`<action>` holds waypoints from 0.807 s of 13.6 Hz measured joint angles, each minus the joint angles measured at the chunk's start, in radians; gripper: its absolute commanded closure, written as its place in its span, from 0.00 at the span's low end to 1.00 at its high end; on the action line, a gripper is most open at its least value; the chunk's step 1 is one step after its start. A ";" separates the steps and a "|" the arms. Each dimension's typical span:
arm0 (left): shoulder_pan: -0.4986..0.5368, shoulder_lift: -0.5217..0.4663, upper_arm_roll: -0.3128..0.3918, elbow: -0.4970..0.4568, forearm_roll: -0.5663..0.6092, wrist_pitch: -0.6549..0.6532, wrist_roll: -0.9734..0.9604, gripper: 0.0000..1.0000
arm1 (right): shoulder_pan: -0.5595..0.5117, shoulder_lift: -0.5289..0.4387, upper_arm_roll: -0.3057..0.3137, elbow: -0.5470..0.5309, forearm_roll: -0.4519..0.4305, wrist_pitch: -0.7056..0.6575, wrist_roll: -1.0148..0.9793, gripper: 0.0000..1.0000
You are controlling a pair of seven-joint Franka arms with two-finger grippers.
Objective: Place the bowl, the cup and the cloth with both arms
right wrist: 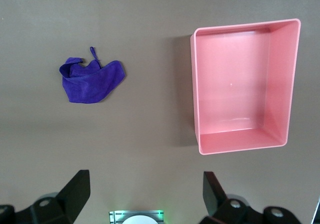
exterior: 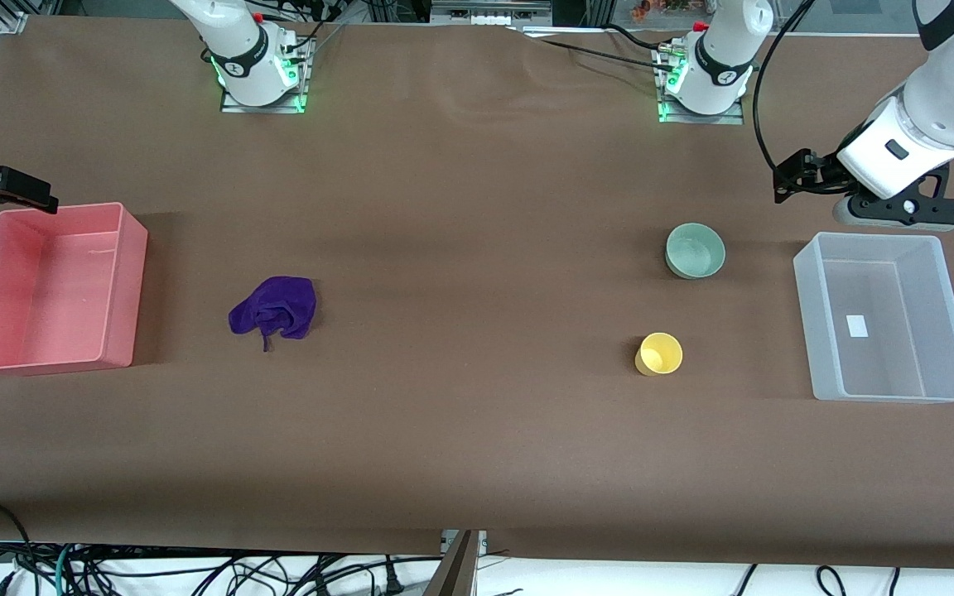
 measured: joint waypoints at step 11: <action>-0.001 0.069 -0.001 0.011 0.000 -0.006 0.005 0.00 | -0.002 0.070 -0.001 -0.173 0.071 0.173 0.010 0.00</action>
